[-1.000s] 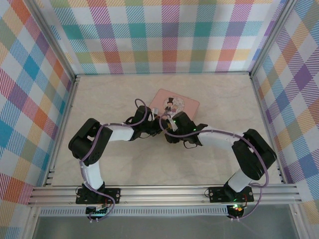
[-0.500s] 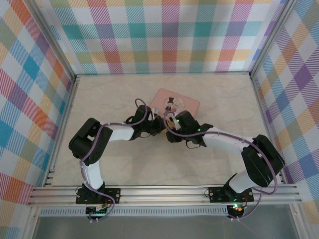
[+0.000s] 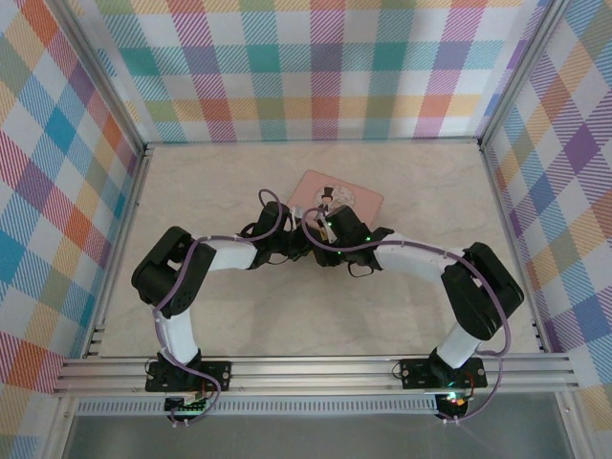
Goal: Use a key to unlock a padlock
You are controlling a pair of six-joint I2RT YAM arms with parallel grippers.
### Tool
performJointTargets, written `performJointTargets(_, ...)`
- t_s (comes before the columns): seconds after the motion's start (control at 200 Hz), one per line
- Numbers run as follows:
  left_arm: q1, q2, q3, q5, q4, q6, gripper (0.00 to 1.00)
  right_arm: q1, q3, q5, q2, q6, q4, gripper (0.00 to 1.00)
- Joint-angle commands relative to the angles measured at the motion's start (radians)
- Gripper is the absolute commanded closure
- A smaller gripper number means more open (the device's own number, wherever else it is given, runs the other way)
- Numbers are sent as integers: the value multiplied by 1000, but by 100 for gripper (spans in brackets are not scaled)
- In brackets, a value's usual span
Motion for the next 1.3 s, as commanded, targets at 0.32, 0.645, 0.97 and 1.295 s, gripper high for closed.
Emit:
performJointTargets(0.32,4,-26,29,52,-3,-18,100,-4,49,-2,35,-24,-30,87)
performJointTargets(0.645,14,-43,16,29,-31,-4,87,-4,25,-37,42,-29,5,100)
performJointTargets(0.97,69,-161,-67,-59,-117,32,58,-5,-26,-51,36,-98,24,100)
performJointTargets(1.295,153,-260,-33,-146,-247,115,53,-4,14,-30,66,-186,-25,100)
